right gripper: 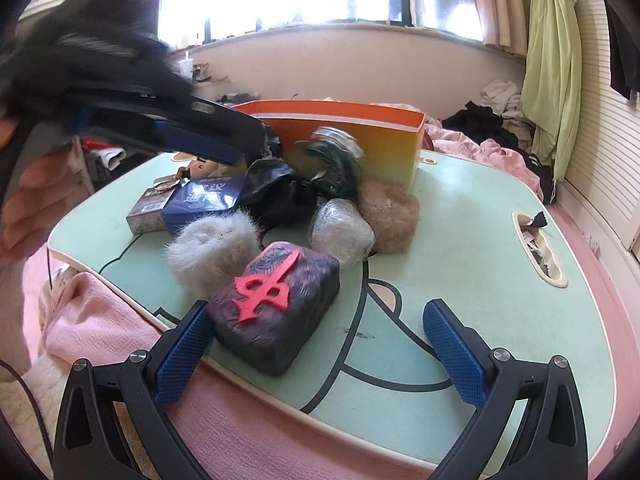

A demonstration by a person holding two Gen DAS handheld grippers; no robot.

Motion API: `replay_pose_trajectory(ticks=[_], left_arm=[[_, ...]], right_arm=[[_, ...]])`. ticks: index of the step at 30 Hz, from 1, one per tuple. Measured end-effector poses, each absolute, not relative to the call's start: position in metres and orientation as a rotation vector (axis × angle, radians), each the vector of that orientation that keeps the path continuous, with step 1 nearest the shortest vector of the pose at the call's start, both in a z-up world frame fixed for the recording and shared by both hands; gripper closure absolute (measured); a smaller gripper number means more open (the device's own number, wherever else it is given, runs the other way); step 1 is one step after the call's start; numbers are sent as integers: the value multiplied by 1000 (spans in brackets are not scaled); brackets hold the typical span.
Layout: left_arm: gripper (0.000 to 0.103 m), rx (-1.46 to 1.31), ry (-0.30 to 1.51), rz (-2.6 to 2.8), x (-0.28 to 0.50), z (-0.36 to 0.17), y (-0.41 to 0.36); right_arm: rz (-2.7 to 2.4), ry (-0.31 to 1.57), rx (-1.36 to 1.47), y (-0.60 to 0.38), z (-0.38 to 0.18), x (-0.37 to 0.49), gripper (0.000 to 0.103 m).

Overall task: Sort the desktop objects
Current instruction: 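Lift the green trinket out and set it beside the plastic-wrapped ball, then reach into the box and grasp the silver metal piece with the right tool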

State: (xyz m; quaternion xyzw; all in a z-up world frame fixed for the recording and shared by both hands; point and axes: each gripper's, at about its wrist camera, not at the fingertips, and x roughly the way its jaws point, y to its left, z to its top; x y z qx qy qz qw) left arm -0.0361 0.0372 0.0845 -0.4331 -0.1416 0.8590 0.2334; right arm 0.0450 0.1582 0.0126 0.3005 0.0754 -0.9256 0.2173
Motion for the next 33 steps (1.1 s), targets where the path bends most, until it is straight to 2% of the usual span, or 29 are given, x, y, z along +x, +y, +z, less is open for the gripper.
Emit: replay_pose_trajectory(ticks=[1, 3, 5, 7, 8, 12, 15, 17, 18, 19, 33], left_arm=[[69, -1154, -412, 2384, -23, 87, 29], [57, -1114, -362, 2453, -2, 91, 23], [44, -1074, -223, 2592, 23, 92, 20], [35, -1044, -104, 2709, 46, 86, 18], [32, -1043, -60, 2751, 54, 81, 16], [31, -1145, 114, 2946, 59, 47, 13], [29, -1200, 68, 2898, 47, 26, 12], [16, -1133, -27, 2955, 42, 20, 6], [13, -1092, -37, 2984, 40, 17, 4], [2, -1067, -32, 2994, 38, 14, 4], [0, -1041, -32, 2979, 36, 12, 4]], right_arm=[[-2564, 209, 832, 158, 13, 45, 0], [-2564, 209, 832, 158, 13, 45, 0], [-2564, 210, 833, 158, 13, 45, 0], [-2564, 210, 833, 159, 13, 45, 0], [-2564, 211, 834, 159, 13, 45, 0], [-2564, 211, 835, 159, 13, 46, 0], [-2565, 213, 839, 159, 13, 47, 0], [-2565, 212, 840, 159, 12, 48, 0], [-2565, 213, 840, 159, 12, 48, 0], [-2565, 214, 840, 159, 12, 47, 0], [-2562, 213, 841, 159, 12, 47, 0]])
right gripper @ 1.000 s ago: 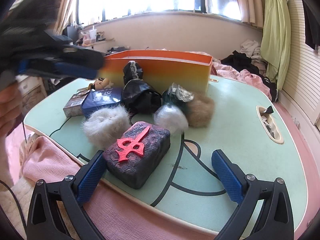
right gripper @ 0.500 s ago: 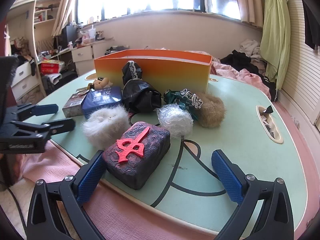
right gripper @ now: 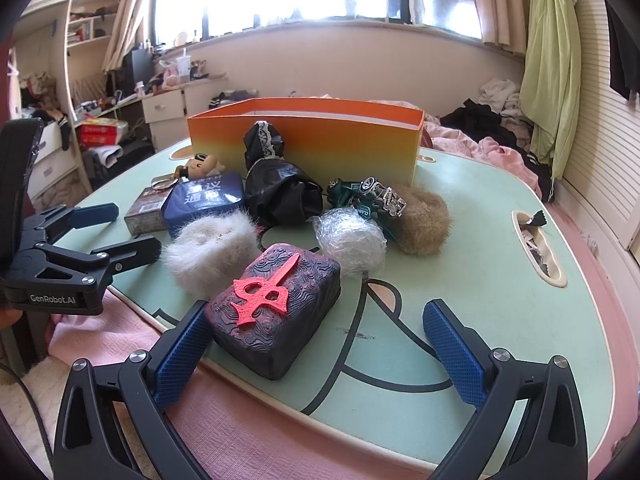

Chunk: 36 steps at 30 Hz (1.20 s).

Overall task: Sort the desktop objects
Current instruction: 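Reach into the box and grasp the silver metal piece with the right tool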

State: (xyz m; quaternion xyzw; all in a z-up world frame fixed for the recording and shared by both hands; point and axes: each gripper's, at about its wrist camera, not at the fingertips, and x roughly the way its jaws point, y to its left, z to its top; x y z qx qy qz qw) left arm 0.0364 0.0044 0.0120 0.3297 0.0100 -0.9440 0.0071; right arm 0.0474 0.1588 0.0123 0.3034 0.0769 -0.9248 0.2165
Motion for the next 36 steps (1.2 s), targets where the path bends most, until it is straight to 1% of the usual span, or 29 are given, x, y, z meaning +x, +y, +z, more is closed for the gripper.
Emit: replay_pose_trajectory(ticks=[5, 7, 9, 12, 16, 19, 23, 26, 30, 35, 36], left_arm=[[0, 1032, 33, -2956, 38, 12, 4], [0, 1032, 33, -2958, 38, 13, 4], [0, 1032, 33, -2958, 38, 13, 4], [0, 1031, 32, -2958, 38, 13, 3], [0, 1029, 33, -2964, 39, 13, 1], [0, 1026, 32, -2968, 40, 13, 0], [0, 1024, 33, -2973, 40, 14, 0], [0, 1022, 35, -2978, 41, 13, 0], [0, 1021, 33, -2979, 42, 14, 2], [0, 1021, 32, -2980, 42, 14, 1], [0, 1021, 32, -2980, 42, 14, 1]], right_arm=[[-2457, 223, 824, 155, 16, 54, 0], [-2438, 171, 798, 159, 29, 57, 0], [-2459, 126, 760, 160, 55, 49, 0], [-2515, 106, 757, 148, 89, 18, 0], [-2485, 37, 921, 120, 110, -47, 1], [-2505, 74, 1022, 97, 107, -79, 1], [-2469, 130, 1201, 77, 78, -109, 1], [-2440, 26, 1221, 83, 74, -113, 1], [-2460, 87, 1204, 75, 81, -110, 1], [-2441, 105, 1222, 72, 84, -115, 1], [-2432, 110, 1230, 71, 85, -118, 2]])
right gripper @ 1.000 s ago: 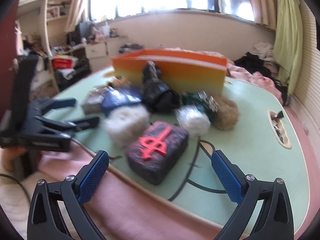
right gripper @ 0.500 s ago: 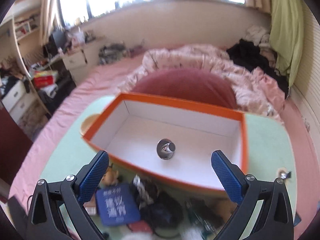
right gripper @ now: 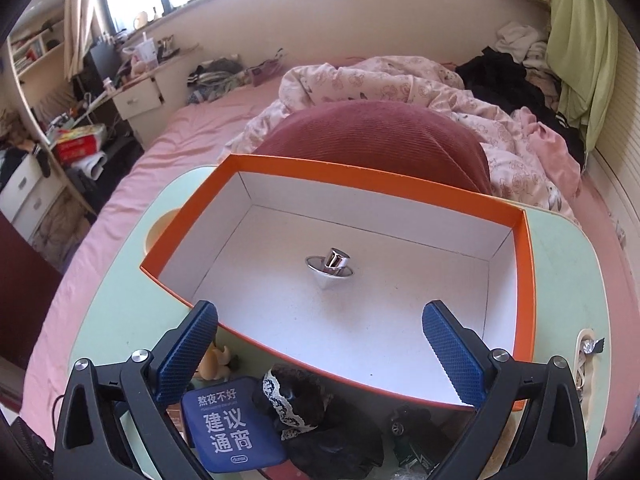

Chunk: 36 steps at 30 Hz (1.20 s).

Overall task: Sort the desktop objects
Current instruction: 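Reach into the box and grasp the silver metal piece with the right tool, then lift the silver piece out and set it by the white fluffy ball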

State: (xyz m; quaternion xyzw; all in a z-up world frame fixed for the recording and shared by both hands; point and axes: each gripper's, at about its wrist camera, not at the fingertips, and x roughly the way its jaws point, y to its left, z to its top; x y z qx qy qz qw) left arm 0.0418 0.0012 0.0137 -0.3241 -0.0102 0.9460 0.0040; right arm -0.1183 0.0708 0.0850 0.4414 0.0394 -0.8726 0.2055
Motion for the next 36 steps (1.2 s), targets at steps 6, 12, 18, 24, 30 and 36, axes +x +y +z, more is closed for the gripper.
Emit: replay_pose_trajectory(ticks=[6, 12, 18, 24, 30, 36], left_arm=[[0, -1016, -32, 2965, 42, 14, 1], [0, -1016, -32, 2965, 42, 14, 1], [0, -1016, -33, 2965, 42, 14, 1], [0, -1008, -32, 2965, 43, 14, 2], [0, -995, -26, 2961, 44, 15, 2], [0, -987, -25, 2960, 46, 15, 0]], right_arm=[[-2417, 0, 1286, 81, 98, -147, 20], [-2347, -29, 1457, 83, 85, -175, 43], [-2326, 11, 1530, 68, 68, -184, 43], [-2379, 3, 1569, 67, 51, -199, 43], [-2396, 51, 1571, 64, 48, -201, 43], [-2436, 126, 1574, 65, 47, -201, 74]])
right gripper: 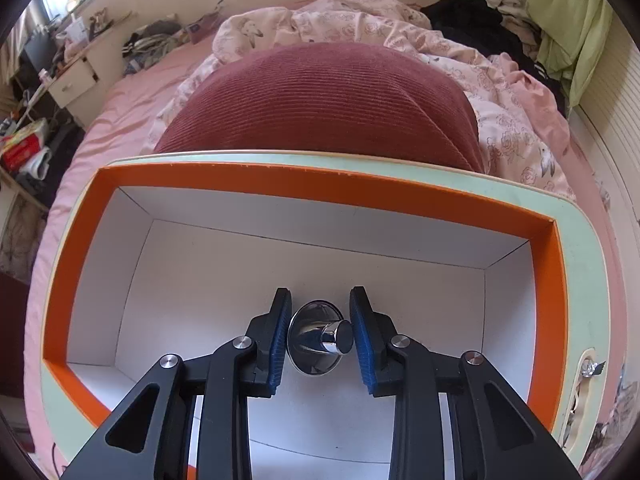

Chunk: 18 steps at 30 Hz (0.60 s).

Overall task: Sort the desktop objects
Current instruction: 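Lift the silver piece out and set it by the white fluffy ball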

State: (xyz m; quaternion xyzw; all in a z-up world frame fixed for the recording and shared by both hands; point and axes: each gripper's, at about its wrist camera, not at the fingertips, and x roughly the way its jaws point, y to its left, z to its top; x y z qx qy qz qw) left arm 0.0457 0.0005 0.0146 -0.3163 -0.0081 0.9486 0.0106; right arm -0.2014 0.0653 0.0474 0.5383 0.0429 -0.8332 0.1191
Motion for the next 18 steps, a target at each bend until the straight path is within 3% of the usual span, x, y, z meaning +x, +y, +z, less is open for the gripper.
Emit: replay_pose_trajectory(ticks=[10, 18], left_arm=[[0, -988, -25, 2961, 45, 14, 0], [0, -988, -25, 2961, 45, 15, 0]], right_arm=[[-2434, -56, 1452, 90, 87, -198, 74], [-2320, -155, 1206, 126, 118, -106, 74]])
